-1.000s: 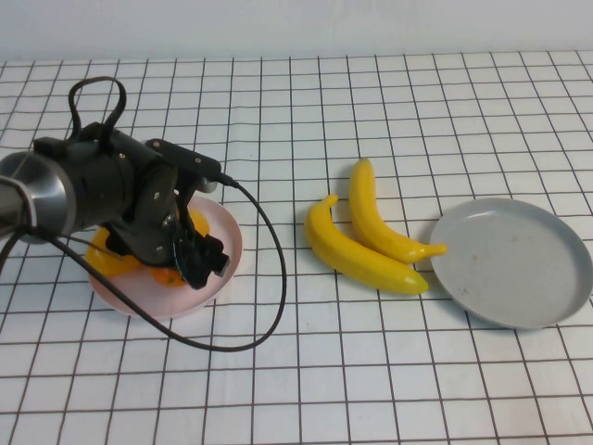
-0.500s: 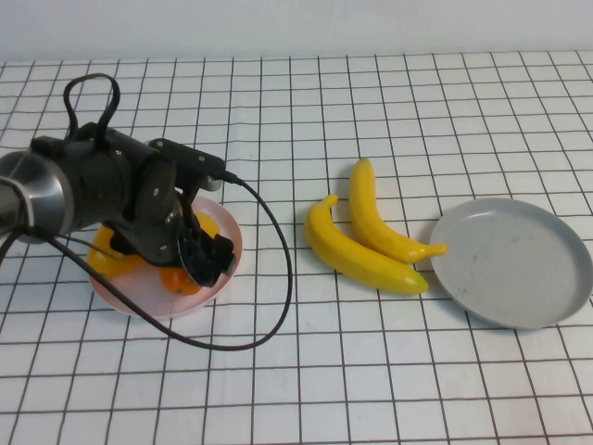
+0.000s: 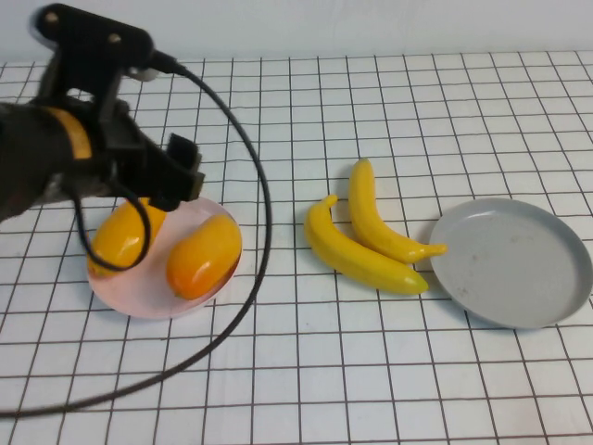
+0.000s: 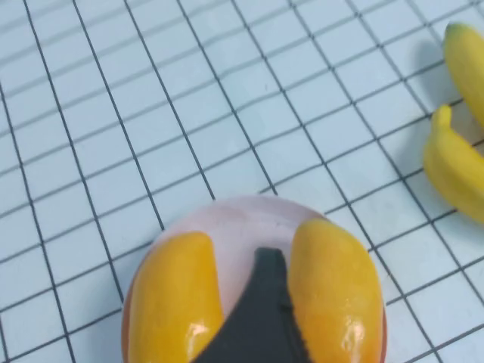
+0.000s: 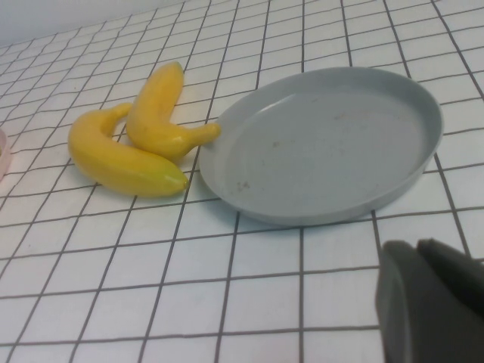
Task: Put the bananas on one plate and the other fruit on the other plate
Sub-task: Put another type of fruit in the right plate
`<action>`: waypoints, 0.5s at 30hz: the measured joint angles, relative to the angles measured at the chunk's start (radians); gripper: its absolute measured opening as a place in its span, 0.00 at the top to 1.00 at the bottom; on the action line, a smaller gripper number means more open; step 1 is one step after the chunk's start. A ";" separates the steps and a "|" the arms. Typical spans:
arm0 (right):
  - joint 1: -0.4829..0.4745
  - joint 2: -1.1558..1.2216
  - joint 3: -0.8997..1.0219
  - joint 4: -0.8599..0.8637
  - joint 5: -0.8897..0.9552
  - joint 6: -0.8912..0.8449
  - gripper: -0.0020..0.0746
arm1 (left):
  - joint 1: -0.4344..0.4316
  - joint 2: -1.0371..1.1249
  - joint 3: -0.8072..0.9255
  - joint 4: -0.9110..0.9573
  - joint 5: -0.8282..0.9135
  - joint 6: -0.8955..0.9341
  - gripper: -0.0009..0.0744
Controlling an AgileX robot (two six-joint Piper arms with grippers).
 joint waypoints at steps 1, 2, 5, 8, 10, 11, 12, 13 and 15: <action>0.000 0.000 0.000 0.000 0.000 0.000 0.99 | -0.002 -0.051 0.034 0.013 -0.019 -0.017 0.28; 0.000 0.000 0.000 0.000 0.000 0.000 1.00 | -0.002 -0.103 0.074 0.023 -0.037 -0.036 0.38; 0.000 0.000 0.000 0.000 0.000 0.000 0.99 | -0.002 -0.249 0.210 0.037 -0.065 -0.107 0.72; 0.000 0.000 0.000 0.000 0.000 0.000 0.99 | -0.002 -0.397 0.325 0.035 -0.053 -0.206 0.91; 0.000 0.000 0.000 0.000 0.000 0.000 0.99 | -0.002 -0.487 0.384 0.034 -0.038 -0.236 0.95; 0.000 0.000 0.000 0.000 0.000 0.000 0.99 | -0.002 -0.532 0.414 0.034 -0.033 -0.241 0.97; 0.000 0.000 0.000 0.000 0.000 0.000 1.00 | -0.002 -0.573 0.440 0.034 -0.031 -0.240 0.97; 0.000 0.000 0.000 0.000 0.000 0.000 0.99 | -0.002 -0.611 0.466 0.034 -0.031 -0.234 0.98; 0.000 0.000 0.000 0.000 0.000 0.000 0.99 | -0.002 -0.673 0.513 0.049 -0.029 -0.225 0.99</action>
